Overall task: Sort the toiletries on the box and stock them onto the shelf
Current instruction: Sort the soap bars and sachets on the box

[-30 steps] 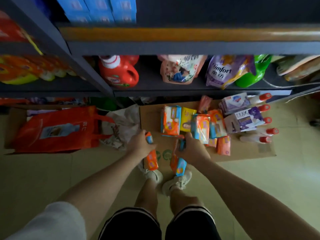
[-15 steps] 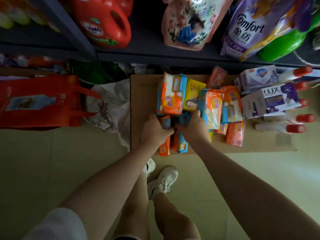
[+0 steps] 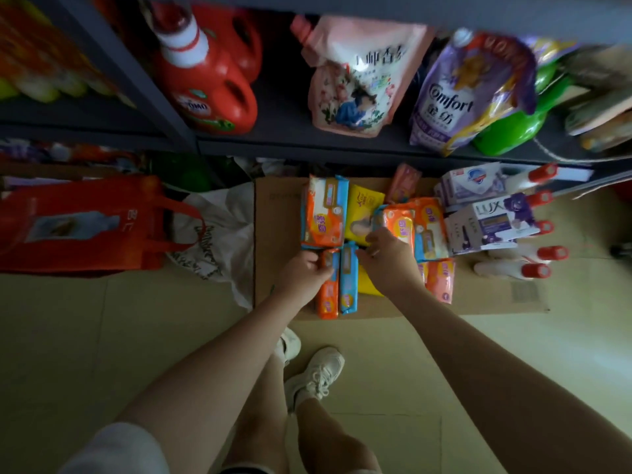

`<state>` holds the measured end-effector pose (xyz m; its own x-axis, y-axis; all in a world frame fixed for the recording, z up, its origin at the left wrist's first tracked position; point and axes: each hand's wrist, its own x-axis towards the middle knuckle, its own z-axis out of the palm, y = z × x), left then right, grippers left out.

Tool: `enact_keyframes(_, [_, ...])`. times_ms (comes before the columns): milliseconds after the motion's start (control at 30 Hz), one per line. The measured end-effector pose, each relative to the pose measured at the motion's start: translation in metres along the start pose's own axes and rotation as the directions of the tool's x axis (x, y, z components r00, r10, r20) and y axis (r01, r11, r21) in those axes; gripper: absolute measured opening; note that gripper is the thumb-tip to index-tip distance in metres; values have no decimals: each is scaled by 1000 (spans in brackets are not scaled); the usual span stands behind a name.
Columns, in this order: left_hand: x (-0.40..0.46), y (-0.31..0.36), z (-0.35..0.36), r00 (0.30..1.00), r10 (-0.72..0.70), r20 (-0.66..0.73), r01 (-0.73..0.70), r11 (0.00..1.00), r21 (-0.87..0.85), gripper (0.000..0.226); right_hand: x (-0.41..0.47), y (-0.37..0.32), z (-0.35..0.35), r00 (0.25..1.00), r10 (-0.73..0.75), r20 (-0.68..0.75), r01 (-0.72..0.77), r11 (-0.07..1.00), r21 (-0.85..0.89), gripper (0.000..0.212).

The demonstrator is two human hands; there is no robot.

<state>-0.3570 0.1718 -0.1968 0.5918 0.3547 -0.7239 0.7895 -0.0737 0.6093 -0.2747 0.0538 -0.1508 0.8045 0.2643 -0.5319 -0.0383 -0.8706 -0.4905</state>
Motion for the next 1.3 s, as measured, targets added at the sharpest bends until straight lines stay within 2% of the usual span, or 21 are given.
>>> enact_keyframes(67, [-16,24,-22,995,17,94,-15,1000,-26,21,-5,-19,-23,999,-41,36,39,999,36,21])
enact_keyframes(133, [-34,61,-50,981,86,176,-89,996,6,10,-8,-47,-50,989,-138,47,136,990,38,12])
enact_keyframes(167, [-42,83,-66,972,158,174,-164,986,23,5,-11,-65,-65,982,-190,21,188,980,64,8])
enact_keyframes(233, [-55,132,-100,924,376,67,-381,919,103,10,-17,-103,-99,949,-305,-82,314,938,149,5])
enact_keyframes(267, [-60,155,-118,866,500,5,-495,857,146,11,-20,-122,-117,924,-354,-147,377,907,188,9])
enact_keyframes(333, [-71,198,-151,691,716,-99,-673,687,272,13,-25,-152,-148,855,-443,-269,499,843,201,15])
enact_keyframes(400, [-76,232,-180,499,855,-142,-720,500,482,17,-19,-176,-174,786,-492,-375,579,799,164,23])
enact_keyframes(467, [-66,258,-200,304,952,-43,-613,230,756,22,-3,-194,-190,750,-488,-447,602,783,155,26])
enact_keyframes(500, [-56,268,-209,263,965,5,-519,138,844,27,7,-204,-195,743,-483,-463,607,779,160,26])
enact_keyframes(533, [-46,278,-217,258,966,19,-432,98,897,34,19,-213,-200,743,-481,-464,605,781,159,25])
enact_keyframes(600, [-28,292,-228,263,965,-9,-325,98,941,48,47,-227,-209,744,-489,-456,592,798,110,27])
enact_keyframes(633, [-20,295,-230,243,969,-34,-294,107,950,51,64,-233,-212,740,-501,-448,585,808,63,29])
enact_keyframes(800, [18,285,-225,10,991,-135,-122,135,983,47,148,-250,-220,717,-541,-441,556,824,-107,40])
enact_keyframes(867, [28,283,-224,-71,983,-172,-102,164,981,47,180,-256,-221,732,-507,-456,531,843,-85,43])
enact_keyframes(933, [34,283,-222,-134,972,-192,-108,178,978,45,209,-263,-222,716,-492,-495,520,849,-91,47])
enact_keyframes(1000, [40,283,-222,-193,964,-181,-108,162,981,39,234,-271,-227,711,-476,-518,502,859,-102,61])
enact_keyframes(1067, [44,285,-223,-211,962,-175,-104,156,982,38,249,-279,-236,734,-411,-541,493,870,7,84])
enact_keyframes(1133, [46,286,-224,-199,962,-184,-91,169,981,44,264,-286,-245,740,-384,-553,528,840,124,98])
enact_keyframes(1200, [45,288,-223,-164,966,-202,-82,190,978,52,273,-294,-248,755,-394,-523,577,779,245,101])
enact_keyframes(1300, [44,289,-224,-95,967,-235,-60,230,971,60,282,-301,-246,745,-416,-521,641,665,385,89])
